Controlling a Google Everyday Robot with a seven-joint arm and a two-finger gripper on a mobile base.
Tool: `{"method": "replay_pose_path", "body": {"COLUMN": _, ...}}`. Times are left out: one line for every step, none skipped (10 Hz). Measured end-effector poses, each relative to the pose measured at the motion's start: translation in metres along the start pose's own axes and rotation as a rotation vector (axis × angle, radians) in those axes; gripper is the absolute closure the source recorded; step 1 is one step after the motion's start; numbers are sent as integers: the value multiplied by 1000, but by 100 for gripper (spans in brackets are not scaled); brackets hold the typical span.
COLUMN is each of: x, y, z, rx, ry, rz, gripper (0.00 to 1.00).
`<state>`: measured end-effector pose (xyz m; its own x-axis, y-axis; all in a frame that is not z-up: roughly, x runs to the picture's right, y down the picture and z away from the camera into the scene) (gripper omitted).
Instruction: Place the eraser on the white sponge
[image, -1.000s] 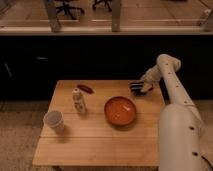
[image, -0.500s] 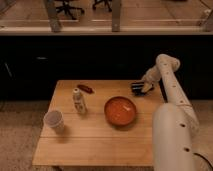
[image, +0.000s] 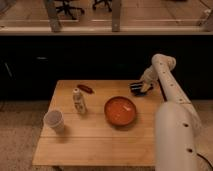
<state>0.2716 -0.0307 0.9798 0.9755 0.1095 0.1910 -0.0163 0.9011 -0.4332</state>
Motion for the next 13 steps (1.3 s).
{"method": "replay_pose_path", "body": {"x": -2, "y": 0, "z": 1, "rx": -3, "ry": 9, "rz": -4, "gripper": 100}}
{"method": "replay_pose_path", "body": {"x": -3, "y": 0, "z": 1, "rx": -5, "ry": 15, "rz": -7, "gripper": 100}}
{"method": "replay_pose_path", "body": {"x": -4, "y": -1, "z": 1, "rx": -8, "ry": 20, "rz": -10, "gripper": 96}}
{"method": "replay_pose_path", "body": {"x": -4, "y": -1, "z": 2, "rx": -12, "ry": 21, "rz": -13, "gripper": 87}}
{"method": "replay_pose_path", "body": {"x": -5, "y": -1, "z": 3, "rx": -18, "ry": 24, "rz": -24, "gripper": 77}}
{"method": "replay_pose_path", "body": {"x": -5, "y": 1, "z": 6, "rx": -23, "ry": 36, "rz": -36, "gripper": 68}}
{"method": "replay_pose_path", "body": {"x": -5, "y": 2, "z": 8, "rx": -24, "ry": 39, "rz": -44, "gripper": 57}}
{"method": "replay_pose_path", "body": {"x": -4, "y": 2, "z": 9, "rx": -23, "ry": 35, "rz": -49, "gripper": 49}}
{"method": "replay_pose_path", "body": {"x": -3, "y": 4, "z": 9, "rx": -25, "ry": 30, "rz": -55, "gripper": 36}}
{"method": "replay_pose_path", "body": {"x": -4, "y": 4, "z": 9, "rx": -26, "ry": 28, "rz": -61, "gripper": 27}}
{"method": "replay_pose_path", "body": {"x": -5, "y": 5, "z": 10, "rx": -28, "ry": 26, "rz": -66, "gripper": 22}}
{"method": "replay_pose_path", "body": {"x": -7, "y": 4, "z": 11, "rx": -28, "ry": 24, "rz": -71, "gripper": 20}}
{"method": "replay_pose_path", "body": {"x": -8, "y": 4, "z": 11, "rx": -28, "ry": 23, "rz": -75, "gripper": 20}}
